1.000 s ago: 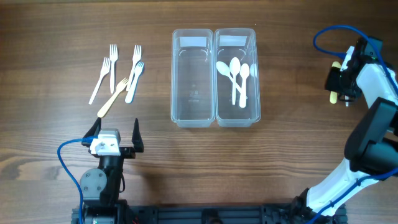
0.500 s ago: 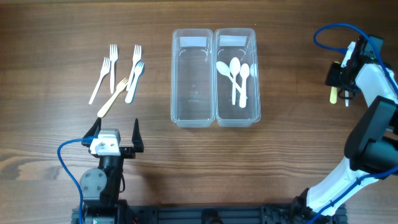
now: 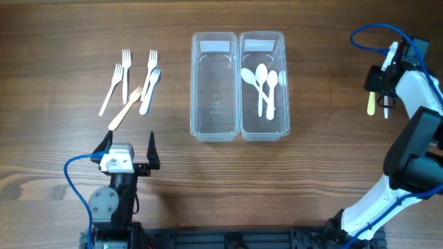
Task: Pack container
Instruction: 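Position the right gripper over the yellow spoon and grasp it, then carry the yellow spoon and release it into the right container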
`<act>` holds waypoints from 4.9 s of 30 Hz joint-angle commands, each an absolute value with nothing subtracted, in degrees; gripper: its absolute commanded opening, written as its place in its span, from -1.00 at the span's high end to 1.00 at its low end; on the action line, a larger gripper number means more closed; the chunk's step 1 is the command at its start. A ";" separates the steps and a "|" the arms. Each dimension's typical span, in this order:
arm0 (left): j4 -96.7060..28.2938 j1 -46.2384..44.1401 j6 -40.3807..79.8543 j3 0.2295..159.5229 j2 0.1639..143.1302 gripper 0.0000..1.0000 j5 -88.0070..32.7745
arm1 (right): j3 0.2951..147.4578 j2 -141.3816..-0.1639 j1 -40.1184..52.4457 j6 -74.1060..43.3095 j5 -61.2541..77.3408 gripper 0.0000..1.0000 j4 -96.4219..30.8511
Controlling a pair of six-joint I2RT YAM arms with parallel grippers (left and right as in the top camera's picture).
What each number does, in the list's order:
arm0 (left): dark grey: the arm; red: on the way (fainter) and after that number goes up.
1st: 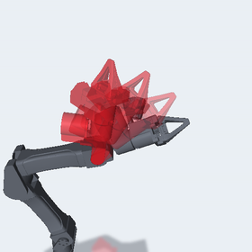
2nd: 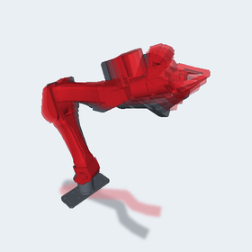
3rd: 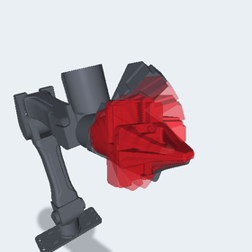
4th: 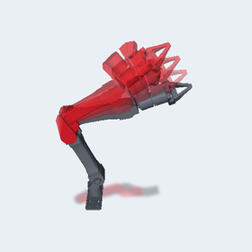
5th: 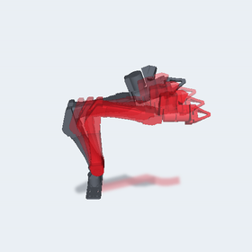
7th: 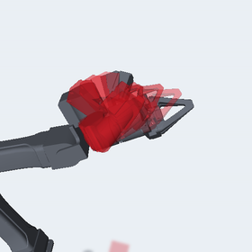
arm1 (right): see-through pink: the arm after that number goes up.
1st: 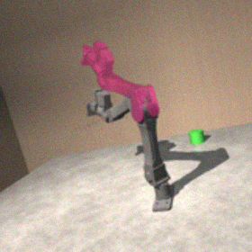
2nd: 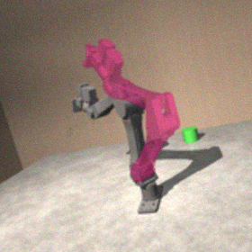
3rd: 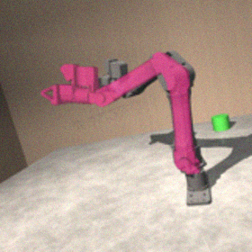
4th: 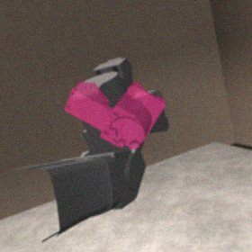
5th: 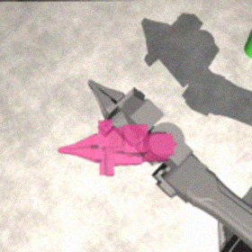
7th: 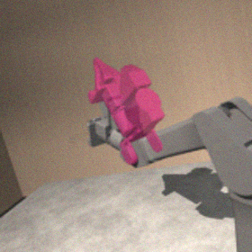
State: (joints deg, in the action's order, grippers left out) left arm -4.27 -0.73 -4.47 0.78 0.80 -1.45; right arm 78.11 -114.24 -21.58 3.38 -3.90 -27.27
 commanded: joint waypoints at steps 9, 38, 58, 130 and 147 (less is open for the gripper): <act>-4.25 -0.36 -5.76 0.36 0.43 -1.00 -2.11 | 78.85 -120.03 -22.04 4.34 -4.45 0.15 -26.61; -4.25 -0.36 -5.76 0.36 0.43 -0.99 -2.11 | 87.53 -114.43 -21.61 2.79 -3.97 0.86 -29.98; -4.25 -0.36 -5.76 0.36 0.43 -1.00 -2.13 | 87.64 -120.73 -21.85 2.87 -4.40 -0.06 -29.71; -4.25 -0.36 -5.76 0.36 0.43 -0.99 -2.11 | 114.69 -116.79 -1.85 -6.55 3.07 0.91 -61.43; -4.25 -0.36 -5.76 0.36 0.43 -1.00 -2.11 | 113.89 -116.81 17.04 -14.98 1.32 0.91 -63.72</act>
State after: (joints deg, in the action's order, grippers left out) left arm -4.27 -0.73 -4.49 0.78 0.80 -1.43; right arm 113.49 -117.32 15.33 -12.16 2.13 -64.01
